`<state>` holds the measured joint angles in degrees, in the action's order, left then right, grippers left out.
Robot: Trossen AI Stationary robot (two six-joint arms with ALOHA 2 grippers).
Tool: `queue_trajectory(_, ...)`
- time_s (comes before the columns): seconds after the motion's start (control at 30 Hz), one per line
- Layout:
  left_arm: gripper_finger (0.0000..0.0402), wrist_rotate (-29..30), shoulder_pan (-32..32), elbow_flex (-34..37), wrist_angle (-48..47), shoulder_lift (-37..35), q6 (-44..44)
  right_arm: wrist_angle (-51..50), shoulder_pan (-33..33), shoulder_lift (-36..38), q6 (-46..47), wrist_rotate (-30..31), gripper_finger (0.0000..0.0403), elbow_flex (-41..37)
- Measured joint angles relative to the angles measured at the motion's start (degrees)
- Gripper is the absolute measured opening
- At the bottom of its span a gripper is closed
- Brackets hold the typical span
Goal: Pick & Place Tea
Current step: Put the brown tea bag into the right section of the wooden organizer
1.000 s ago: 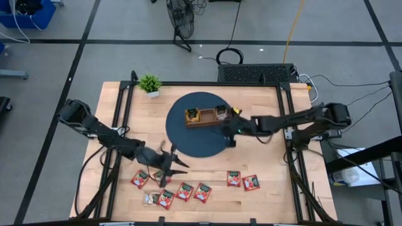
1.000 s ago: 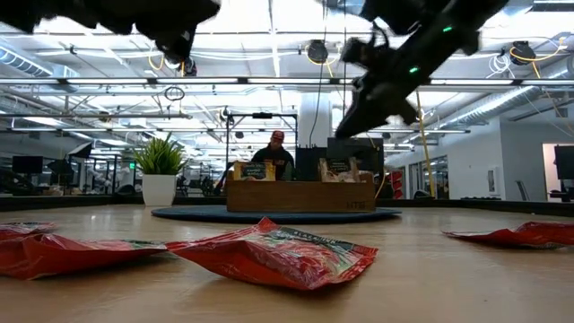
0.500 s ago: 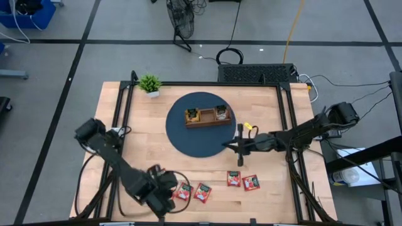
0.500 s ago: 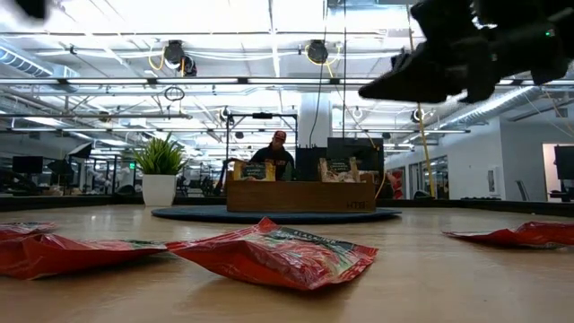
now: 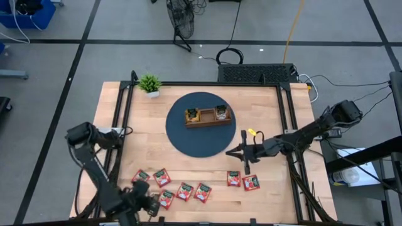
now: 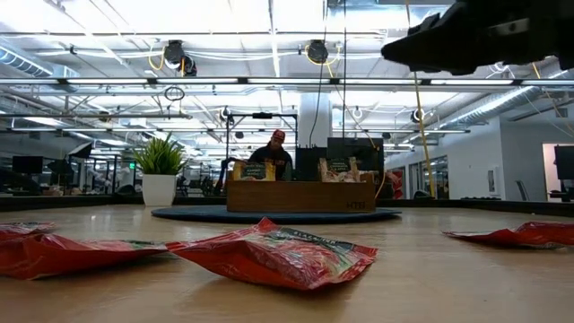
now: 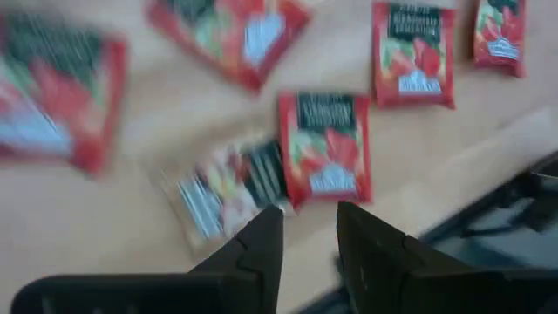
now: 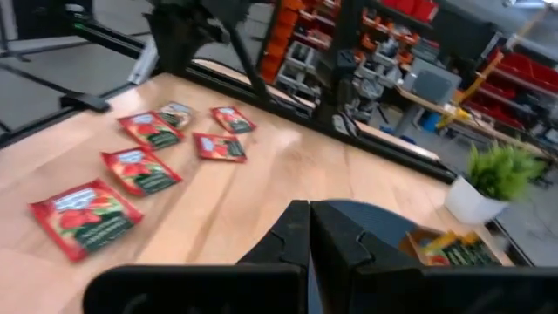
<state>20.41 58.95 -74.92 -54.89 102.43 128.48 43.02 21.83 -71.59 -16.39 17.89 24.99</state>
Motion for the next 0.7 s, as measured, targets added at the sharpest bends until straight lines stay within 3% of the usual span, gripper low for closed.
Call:
queue_trajectory(0.13,0.0136,-2.6,3.0,6.7,8.8,-0.1,9.8,1.4,1.3,0.1,-2.2,0.0,0.0000,0.0)
queue_trajectory(0.37,0.0216,-8.5,2.1,17.1,19.8,-0.4,11.8,1.2,1.5,0.0,-1.3,0.0,0.0000,0.0)
queue_trajectory(0.5,0.0240,-8.9,1.8,18.2,21.3,-0.5,10.8,0.1,1.5,0.0,-0.6,0.0,0.0000,0.0)
queue_trajectory(0.7,0.0245,-5.9,1.9,18.3,21.8,-0.4,10.3,0.0,1.5,0.0,2.0,0.0,0.0000,0.0)
